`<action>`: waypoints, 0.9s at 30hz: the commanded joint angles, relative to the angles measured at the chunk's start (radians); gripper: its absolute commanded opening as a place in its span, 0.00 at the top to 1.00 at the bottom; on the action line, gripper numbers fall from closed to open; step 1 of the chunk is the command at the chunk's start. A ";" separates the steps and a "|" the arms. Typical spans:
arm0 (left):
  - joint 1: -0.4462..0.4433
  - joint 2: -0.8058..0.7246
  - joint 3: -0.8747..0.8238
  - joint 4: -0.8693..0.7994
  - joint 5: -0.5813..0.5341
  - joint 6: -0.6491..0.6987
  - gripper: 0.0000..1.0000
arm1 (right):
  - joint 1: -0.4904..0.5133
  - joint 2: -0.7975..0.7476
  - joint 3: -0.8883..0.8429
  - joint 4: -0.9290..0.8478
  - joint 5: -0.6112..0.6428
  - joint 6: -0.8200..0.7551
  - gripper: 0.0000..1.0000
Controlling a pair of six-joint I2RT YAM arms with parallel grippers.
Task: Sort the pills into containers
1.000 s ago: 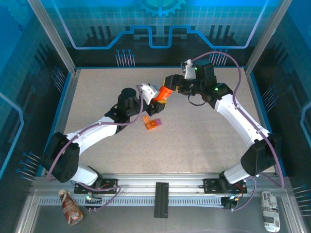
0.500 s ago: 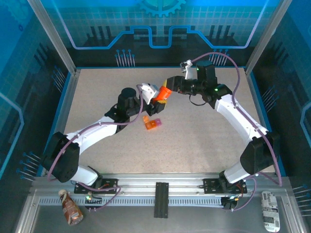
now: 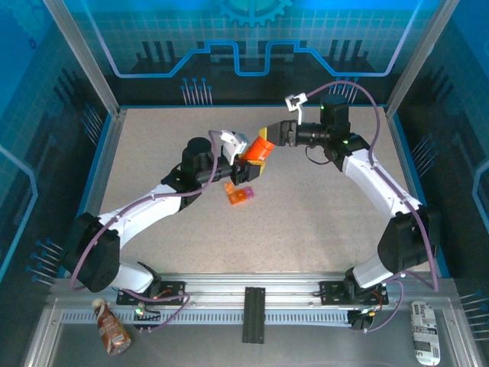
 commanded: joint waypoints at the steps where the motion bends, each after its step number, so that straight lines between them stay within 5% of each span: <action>1: -0.009 -0.016 0.010 0.016 -0.090 0.105 1.00 | -0.020 -0.060 -0.030 0.038 0.148 0.191 0.23; 8: -0.008 0.024 0.017 0.045 -0.201 0.222 1.00 | 0.039 -0.092 0.027 -0.202 0.416 0.278 0.22; 23: -0.011 0.055 0.053 0.036 -0.189 0.215 1.00 | 0.148 -0.001 0.096 -0.260 0.456 0.230 0.24; 27: -0.012 0.055 0.054 0.039 -0.189 0.213 1.00 | 0.151 -0.006 0.075 -0.244 0.451 0.229 0.37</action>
